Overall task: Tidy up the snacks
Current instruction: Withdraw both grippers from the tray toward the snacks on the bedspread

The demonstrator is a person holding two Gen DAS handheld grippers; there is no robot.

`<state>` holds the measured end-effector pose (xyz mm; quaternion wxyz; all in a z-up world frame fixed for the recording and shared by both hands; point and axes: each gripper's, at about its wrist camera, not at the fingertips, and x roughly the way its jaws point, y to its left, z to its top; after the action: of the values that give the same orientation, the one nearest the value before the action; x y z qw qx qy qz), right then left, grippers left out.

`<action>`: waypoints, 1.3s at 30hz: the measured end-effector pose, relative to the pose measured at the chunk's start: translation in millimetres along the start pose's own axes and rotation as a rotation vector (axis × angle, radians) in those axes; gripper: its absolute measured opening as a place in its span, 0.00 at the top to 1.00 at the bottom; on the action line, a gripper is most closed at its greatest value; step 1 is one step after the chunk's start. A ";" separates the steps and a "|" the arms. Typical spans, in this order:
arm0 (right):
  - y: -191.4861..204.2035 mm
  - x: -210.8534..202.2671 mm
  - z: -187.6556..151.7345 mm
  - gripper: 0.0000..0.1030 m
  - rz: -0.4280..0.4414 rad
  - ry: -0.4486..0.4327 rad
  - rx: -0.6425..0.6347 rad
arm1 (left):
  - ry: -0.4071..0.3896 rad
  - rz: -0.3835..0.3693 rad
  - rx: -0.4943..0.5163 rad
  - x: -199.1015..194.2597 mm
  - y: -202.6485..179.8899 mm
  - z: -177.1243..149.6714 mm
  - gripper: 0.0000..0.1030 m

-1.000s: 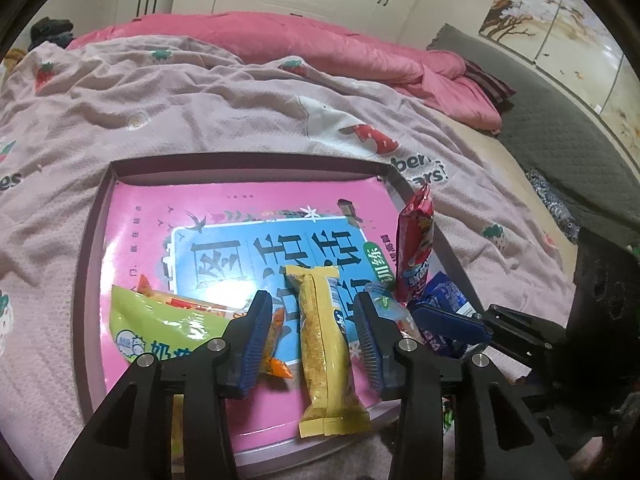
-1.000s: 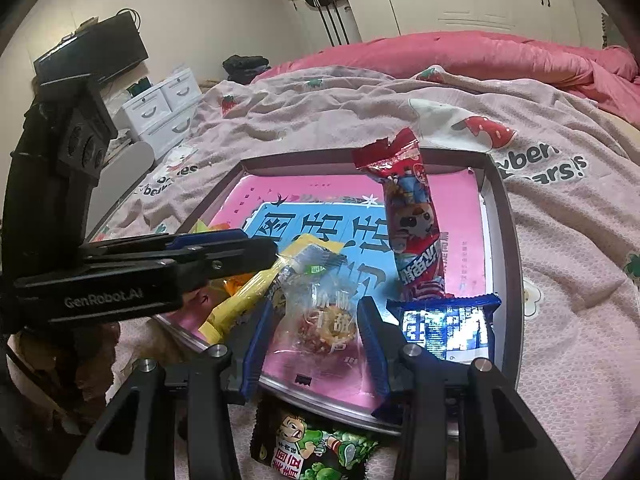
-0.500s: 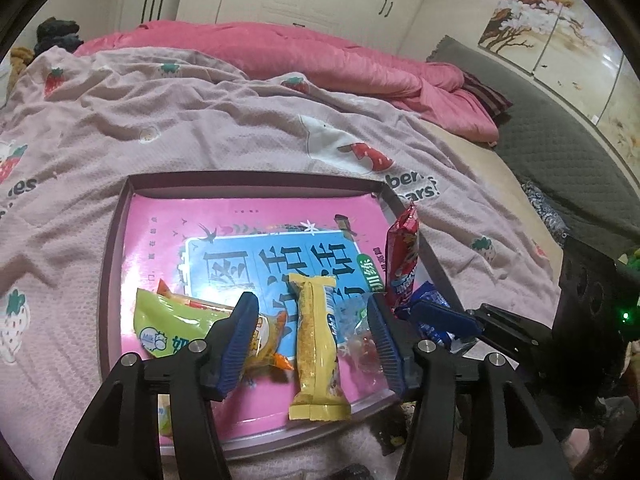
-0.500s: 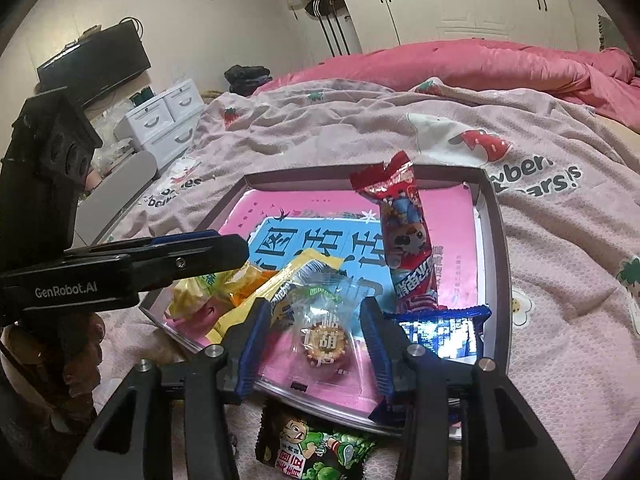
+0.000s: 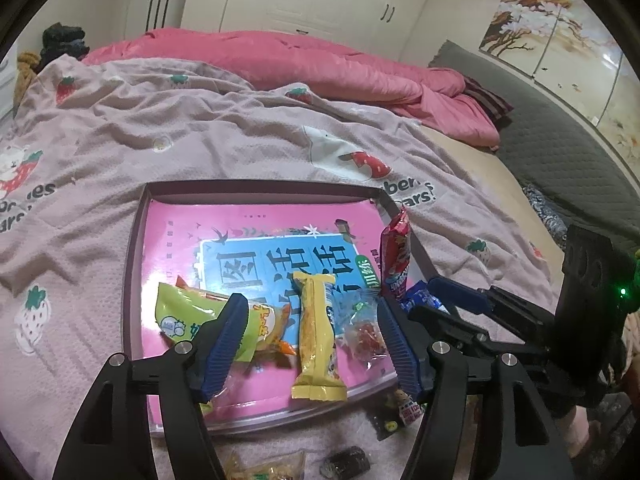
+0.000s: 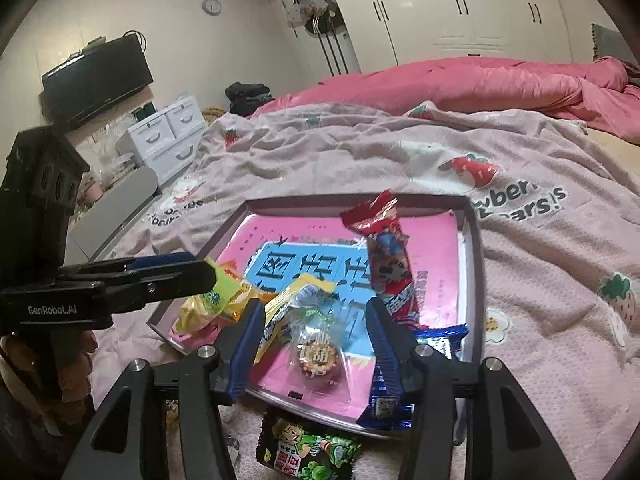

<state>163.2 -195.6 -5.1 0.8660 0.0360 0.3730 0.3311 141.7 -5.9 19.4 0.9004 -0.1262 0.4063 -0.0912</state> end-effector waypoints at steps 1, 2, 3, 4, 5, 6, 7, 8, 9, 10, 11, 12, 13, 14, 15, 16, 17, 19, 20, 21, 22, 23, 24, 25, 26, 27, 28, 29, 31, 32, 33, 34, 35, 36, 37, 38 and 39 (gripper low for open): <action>-0.6 -2.0 0.9 0.49 -0.002 -0.006 0.000 | -0.003 0.001 0.003 -2.1 -0.8 0.0 0.32; -1.1 -3.4 1.8 0.48 -0.005 -0.010 -0.001 | -0.005 0.002 0.005 -3.6 -1.5 0.0 0.31; -1.4 -5.5 2.7 0.48 -0.006 -0.016 -0.002 | -0.008 0.002 0.008 -5.9 -2.3 -0.1 0.31; -1.4 -6.9 3.6 0.48 -0.005 -0.021 -0.002 | -0.010 0.002 0.011 -7.9 -3.3 -0.2 0.31; -1.2 -8.4 3.9 0.48 -0.006 -0.025 -0.003 | -0.012 0.002 0.013 -9.4 -4.2 -0.4 0.30; -0.9 -10.2 4.3 0.47 -0.008 -0.030 -0.005 | -0.015 0.001 0.016 -11.7 -5.3 -1.0 0.30; -0.6 -12.3 4.9 0.46 -0.008 -0.036 -0.009 | -0.017 0.000 0.018 -13.6 -6.1 -1.2 0.30; -0.6 -14.5 5.5 0.46 -0.010 -0.041 -0.011 | -0.020 0.001 0.022 -15.7 -7.3 -1.4 0.30; -0.5 -15.9 6.0 0.45 -0.010 -0.045 -0.013 | -0.024 0.001 0.025 -17.8 -8.4 -1.6 0.30; -0.8 -18.7 6.8 0.45 -0.009 -0.052 -0.014 | -0.025 0.000 0.028 -19.6 -9.3 -1.7 0.29; -1.0 -20.2 7.1 0.44 -0.009 -0.056 -0.014 | -0.027 0.000 0.031 -21.5 -10.5 -2.1 0.29; -1.7 -22.5 7.6 0.44 -0.008 -0.062 -0.013 | -0.030 0.001 0.035 -23.6 -11.7 -2.5 0.29; -2.6 -24.9 8.2 0.44 -0.007 -0.067 -0.011 | -0.031 0.000 0.037 -25.4 -12.3 -3.0 0.29; -3.6 -27.2 8.6 0.44 -0.009 -0.072 -0.009 | -0.033 -0.001 0.041 -27.5 -13.4 -3.7 0.29; -5.0 -29.8 9.0 0.44 -0.009 -0.079 -0.004 | -0.034 -0.002 0.043 -29.0 -14.1 -3.8 0.28; -5.9 -32.9 8.5 0.43 -0.009 -0.082 -0.001 | -0.034 -0.003 0.046 -30.9 -14.9 -4.7 0.28; -6.8 -34.2 8.9 0.43 -0.010 -0.084 0.002 | -0.036 -0.004 0.047 -32.2 -15.3 -5.7 0.28; -8.4 -38.0 8.7 0.43 -0.012 -0.092 0.006 | -0.036 -0.006 0.049 -34.4 -15.9 -7.3 0.28; -8.8 -39.3 8.4 0.43 -0.012 -0.094 0.009 | -0.035 -0.009 0.050 -35.3 -16.2 -8.3 0.28; -9.5 -40.7 8.0 0.43 -0.014 -0.096 0.011 | -0.034 -0.011 0.051 -36.5 -16.4 -9.7 0.28; -9.9 -40.9 7.9 0.42 -0.016 -0.096 0.013 | -0.034 -0.011 0.053 -37.6 -17.0 -11.0 0.28; -10.6 -41.4 7.6 0.42 -0.020 -0.097 0.015 | -0.033 -0.011 0.056 -38.2 -17.4 -11.9 0.28; -11.2 -42.0 7.4 0.42 -0.022 -0.098 0.018 | -0.033 -0.012 0.059 -39.1 -18.3 -13.0 0.28; -11.5 -43.3 6.8 0.42 -0.024 -0.101 0.021 | -0.033 -0.013 0.061 -39.7 -18.9 -14.2 0.28; -11.3 -43.9 6.8 0.42 -0.026 -0.103 0.022 | -0.030 -0.016 0.064 -40.3 -19.8 -15.8 0.28; -10.8 -44.6 6.4 0.42 -0.028 -0.103 0.020 | -0.029 -0.017 0.068 -40.4 -20.3 -16.6 0.28; -10.1 -45.9 5.5 0.42 -0.029 -0.105 0.018 | -0.027 -0.017 0.071 -40.5 -20.5 -17.7 0.28; -9.8 -46.5 5.0 0.41 -0.029 -0.105 0.018 | -0.024 -0.018 0.077 -40.9 -21.7 -19.5 0.28; -8.3 -49.0 2.6 0.40 -0.029 -0.105 0.015 | -0.022 -0.017 0.086 -41.2 -23.9 -21.4 0.28; -8.2 -49.8 1.8 0.40 -0.030 -0.107 0.016 | -0.019 -0.018 0.091 -41.4 -24.6 -22.8 0.28; -8.0 -51.2 0.6 0.39 -0.030 -0.110 0.017 | -0.018 -0.020 0.096 -41.8 -25.2 -24.4 0.28; -7.7 -52.4 -0.3 0.38 -0.025 -0.110 0.020 | -0.016 -0.020 0.098 -42.2 -25.5 -25.9 0.28; -7.5 -53.6 -1.1 0.38 -0.023 -0.112 0.021 | -0.014 -0.020 0.100 -42.0 -25.9 -26.6 0.28; -7.1 -54.8 -1.7 0.38 -0.024 -0.112 0.022 | -0.012 -0.022 0.101 -41.7 -26.1 -27.2 0.28; -7.0 -55.2 -2.4 0.37 -0.023 -0.111 0.022 | -0.009 -0.023 0.101 -41.7 -26.0 -28.1 0.28; -6.9 -56.1 -3.2 0.37 -0.021 -0.109 0.023 | -0.005 -0.025 0.104 -41.7 -26.3 -29.1 0.28; -6.6 -57.2 -4.2 0.37 -0.021 -0.107 0.025 | -0.002 -0.026 0.109 -41.9 -26.9 -30.3 0.28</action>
<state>135.2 -235.8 25.4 0.8876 0.0607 0.3306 0.3149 89.7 -24.9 37.9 0.9050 -0.0823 0.3984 -0.1246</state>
